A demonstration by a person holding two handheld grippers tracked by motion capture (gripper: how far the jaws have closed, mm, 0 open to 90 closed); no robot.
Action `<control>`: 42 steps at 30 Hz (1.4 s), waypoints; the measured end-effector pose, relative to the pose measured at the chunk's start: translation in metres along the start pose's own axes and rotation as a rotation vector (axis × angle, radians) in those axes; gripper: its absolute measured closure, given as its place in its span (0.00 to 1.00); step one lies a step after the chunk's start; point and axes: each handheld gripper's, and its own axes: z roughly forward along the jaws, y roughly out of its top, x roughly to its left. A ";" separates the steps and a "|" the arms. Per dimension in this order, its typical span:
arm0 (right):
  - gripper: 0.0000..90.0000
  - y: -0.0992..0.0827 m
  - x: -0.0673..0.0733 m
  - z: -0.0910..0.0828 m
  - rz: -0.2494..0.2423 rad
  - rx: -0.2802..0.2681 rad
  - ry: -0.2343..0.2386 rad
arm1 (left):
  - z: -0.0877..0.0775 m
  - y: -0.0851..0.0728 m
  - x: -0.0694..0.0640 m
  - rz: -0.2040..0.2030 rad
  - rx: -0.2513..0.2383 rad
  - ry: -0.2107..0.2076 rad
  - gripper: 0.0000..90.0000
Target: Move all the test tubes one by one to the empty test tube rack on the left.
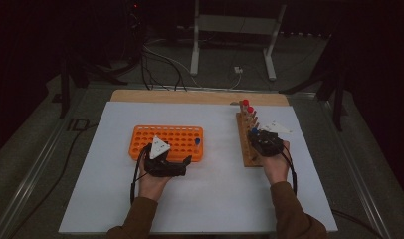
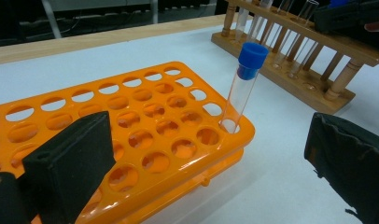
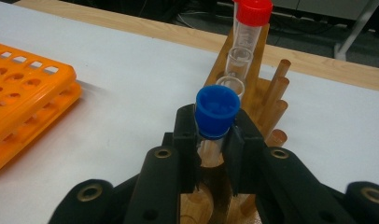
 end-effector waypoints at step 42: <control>0.86 0.041 0.000 -0.048 -0.022 -0.128 0.080 | 0.000 0.004 -0.005 0.005 -0.005 -0.016 0.03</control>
